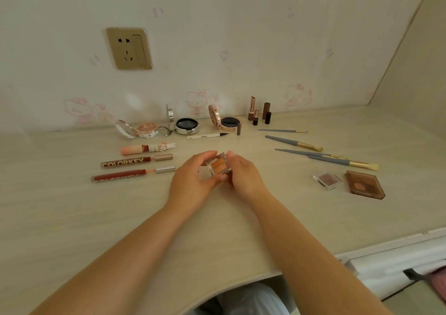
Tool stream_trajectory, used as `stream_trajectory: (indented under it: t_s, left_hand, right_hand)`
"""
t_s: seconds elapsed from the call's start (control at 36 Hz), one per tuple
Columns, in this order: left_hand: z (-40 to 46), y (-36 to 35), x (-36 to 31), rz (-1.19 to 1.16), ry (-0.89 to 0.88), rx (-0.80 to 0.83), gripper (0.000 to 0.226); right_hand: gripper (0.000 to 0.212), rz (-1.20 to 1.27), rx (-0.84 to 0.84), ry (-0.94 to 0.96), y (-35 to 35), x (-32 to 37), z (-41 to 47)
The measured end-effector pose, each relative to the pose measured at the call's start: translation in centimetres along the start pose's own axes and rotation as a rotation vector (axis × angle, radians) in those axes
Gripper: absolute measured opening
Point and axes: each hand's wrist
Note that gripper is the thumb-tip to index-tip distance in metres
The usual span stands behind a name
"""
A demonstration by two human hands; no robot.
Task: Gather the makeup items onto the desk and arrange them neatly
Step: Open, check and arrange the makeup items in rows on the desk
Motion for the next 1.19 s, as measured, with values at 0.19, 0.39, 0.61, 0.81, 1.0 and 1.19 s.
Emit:
stream_trajectory:
  t_s: [0.19,0.39,0.61,0.81,1.0,1.19]
  left_hand:
    - [-0.4,1.1,0.1,-0.094,-0.031,-0.006,0.053]
    - [-0.5,1.0,-0.1,-0.089,-0.067,0.049,0.056]
    - [-0.6,1.3,0.3,-0.164,-0.05,0.085,0.057]
    - [-0.8,1.4,0.0,-0.201,-0.064,0.119,0.063]
    - [-1.0,1.4,-0.3,-0.177,-0.11,0.139,0.06]
    - [-1.0,1.3,-0.2,-0.225,-0.037,0.071,0.054]
  right_hand:
    - [0.04,0.214,0.091,-0.001,-1.5,0.1,0.1]
    - [0.046,0.28,0.113,0.012,-1.2,-0.8,0.0]
    - [0.032,0.347,0.176,0.022,-1.0,-1.0,0.1]
    - [0.024,0.466,0.195,0.057,-0.7,-1.1,-0.3]
    - [0.023,0.39,0.137,0.07,-0.9,-1.1,-0.6]
    - [0.033,0.385,0.084,0.11,-0.8,-1.4,-0.5]
Point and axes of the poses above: each hand's wrist, its own z-axis towards the middle knuckle, its own y-axis out of the back of the hand, x = y × z, and after that the axes turned 12 degrees about -z, right-handed
